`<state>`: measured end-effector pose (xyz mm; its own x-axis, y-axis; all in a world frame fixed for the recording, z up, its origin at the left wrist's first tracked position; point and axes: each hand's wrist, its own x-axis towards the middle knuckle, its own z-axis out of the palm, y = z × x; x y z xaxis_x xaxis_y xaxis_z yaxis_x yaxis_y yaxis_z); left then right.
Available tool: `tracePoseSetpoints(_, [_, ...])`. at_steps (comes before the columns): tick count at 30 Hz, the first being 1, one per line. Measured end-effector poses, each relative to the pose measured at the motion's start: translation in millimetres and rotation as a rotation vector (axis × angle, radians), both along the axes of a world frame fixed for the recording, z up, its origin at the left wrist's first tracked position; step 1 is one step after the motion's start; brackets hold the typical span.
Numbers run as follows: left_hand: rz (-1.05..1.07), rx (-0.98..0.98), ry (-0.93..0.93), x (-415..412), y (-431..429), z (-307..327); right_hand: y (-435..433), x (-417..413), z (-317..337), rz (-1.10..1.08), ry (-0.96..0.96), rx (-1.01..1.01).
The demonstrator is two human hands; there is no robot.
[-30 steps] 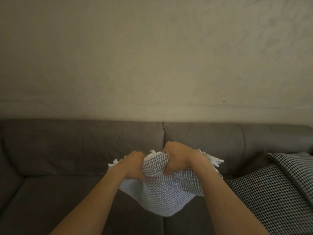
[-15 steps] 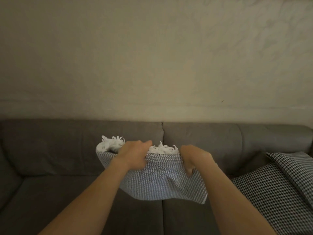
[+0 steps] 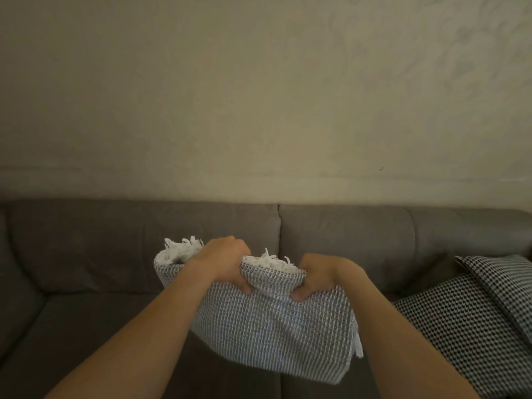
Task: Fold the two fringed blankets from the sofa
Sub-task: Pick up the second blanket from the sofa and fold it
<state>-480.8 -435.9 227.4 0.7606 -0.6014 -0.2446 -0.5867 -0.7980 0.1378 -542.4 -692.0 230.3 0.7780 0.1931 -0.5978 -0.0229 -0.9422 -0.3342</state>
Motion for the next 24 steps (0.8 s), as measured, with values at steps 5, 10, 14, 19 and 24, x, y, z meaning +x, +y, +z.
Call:
tracePoseSetpoints(5, [0.009,-0.103,0.046,-6.1,-0.4,-2.6,9.7,11.3,-4.0,-0.055,-0.296,-0.228])
tracePoseSetpoints(10, [0.095,-0.195,-0.016,-5.8,-2.6,-5.5,11.9,13.8,12.4,0.042,-0.493,-0.326])
tracePoseSetpoints(14, [0.305,-0.211,-0.052,-7.6,-16.7,2.0,19.2,11.0,17.0,0.051,-0.641,-0.263])
tracePoseSetpoints(19, [0.572,-0.378,0.029,-5.9,-31.6,8.8,38.9,7.4,22.1,0.011,-0.515,-0.257])
tracePoseSetpoints(24, [0.828,-0.587,0.171,-8.5,-41.9,11.3,57.6,-1.7,20.1,-0.143,-0.337,-0.195])
